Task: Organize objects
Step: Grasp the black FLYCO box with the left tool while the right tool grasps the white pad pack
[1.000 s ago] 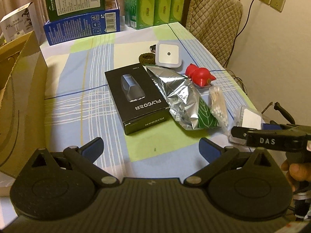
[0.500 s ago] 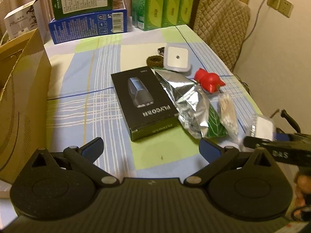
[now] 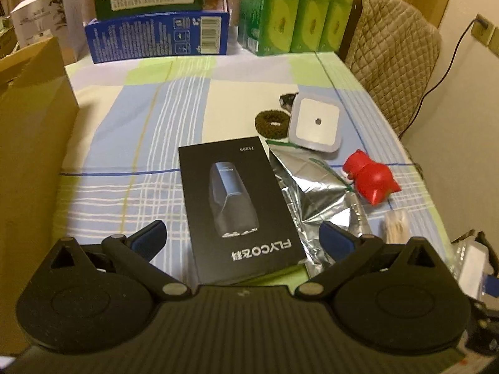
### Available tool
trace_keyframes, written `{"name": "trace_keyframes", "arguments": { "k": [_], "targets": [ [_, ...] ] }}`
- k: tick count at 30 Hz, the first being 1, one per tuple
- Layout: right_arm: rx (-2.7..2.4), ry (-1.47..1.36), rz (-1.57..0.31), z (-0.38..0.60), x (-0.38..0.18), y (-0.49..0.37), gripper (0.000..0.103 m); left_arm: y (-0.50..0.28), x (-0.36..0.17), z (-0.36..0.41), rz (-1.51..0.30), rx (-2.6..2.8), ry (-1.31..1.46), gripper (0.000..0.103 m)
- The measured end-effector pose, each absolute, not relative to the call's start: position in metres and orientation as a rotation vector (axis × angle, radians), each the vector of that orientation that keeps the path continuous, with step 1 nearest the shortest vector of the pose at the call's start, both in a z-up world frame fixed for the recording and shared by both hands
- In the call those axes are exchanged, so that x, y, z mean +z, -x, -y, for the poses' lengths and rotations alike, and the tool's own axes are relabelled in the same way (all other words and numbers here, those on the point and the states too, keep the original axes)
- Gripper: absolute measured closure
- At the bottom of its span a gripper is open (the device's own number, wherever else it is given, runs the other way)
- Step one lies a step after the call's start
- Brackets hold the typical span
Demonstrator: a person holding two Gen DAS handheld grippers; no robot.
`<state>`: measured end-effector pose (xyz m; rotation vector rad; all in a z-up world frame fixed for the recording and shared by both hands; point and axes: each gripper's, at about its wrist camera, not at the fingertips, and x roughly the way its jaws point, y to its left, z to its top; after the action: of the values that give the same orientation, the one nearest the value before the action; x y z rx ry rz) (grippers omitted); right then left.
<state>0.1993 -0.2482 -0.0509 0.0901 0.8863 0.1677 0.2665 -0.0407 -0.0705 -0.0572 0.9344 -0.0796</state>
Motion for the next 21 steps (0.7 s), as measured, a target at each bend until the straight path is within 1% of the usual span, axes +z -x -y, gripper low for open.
{"name": "trace_keyframes", "arguments": {
  "k": [1, 3, 4, 6, 7, 11, 16, 18, 21],
  "targets": [
    [0.170, -0.089, -0.889, 0.248, -0.052, -0.199, 0.034, -0.269, -0.074, 0.043, -0.939, -0.080, 0.040, 0.002],
    [0.174, -0.088, -0.891, 0.248, -0.054, -0.199, 0.034, -0.273, -0.077, 0.046, -0.943, -0.080, 0.011, 0.007],
    [0.176, -0.089, -0.891, 0.247, -0.055, -0.199, 0.034, -0.274, -0.080, 0.048, -0.951, -0.080, -0.005, 0.012],
    [0.183, -0.094, -0.894, 0.247, -0.056, -0.200, 0.034, -0.276, -0.083, 0.049, -0.965, -0.077, -0.029, 0.016],
    [0.186, -0.094, -0.895, 0.246, -0.056, -0.199, 0.034, -0.275, -0.085, 0.047, -0.972, -0.080, -0.022, 0.020],
    [0.200, -0.095, -0.897, 0.243, -0.055, -0.198, 0.034, -0.261, -0.083, 0.042, -0.986, -0.099, -0.027, 0.020],
    [0.222, -0.095, -0.897, 0.241, -0.052, -0.193, 0.034, -0.209, -0.080, 0.029, -1.011, -0.147, -0.071, 0.020],
    [0.225, -0.094, -0.894, 0.239, -0.051, -0.191, 0.034, -0.192, -0.080, 0.026, -1.021, -0.159, -0.092, 0.019],
    [0.226, -0.097, -0.893, 0.237, -0.051, -0.190, 0.034, -0.186, -0.078, 0.023, -1.028, -0.151, -0.101, 0.015]
  ]
}}
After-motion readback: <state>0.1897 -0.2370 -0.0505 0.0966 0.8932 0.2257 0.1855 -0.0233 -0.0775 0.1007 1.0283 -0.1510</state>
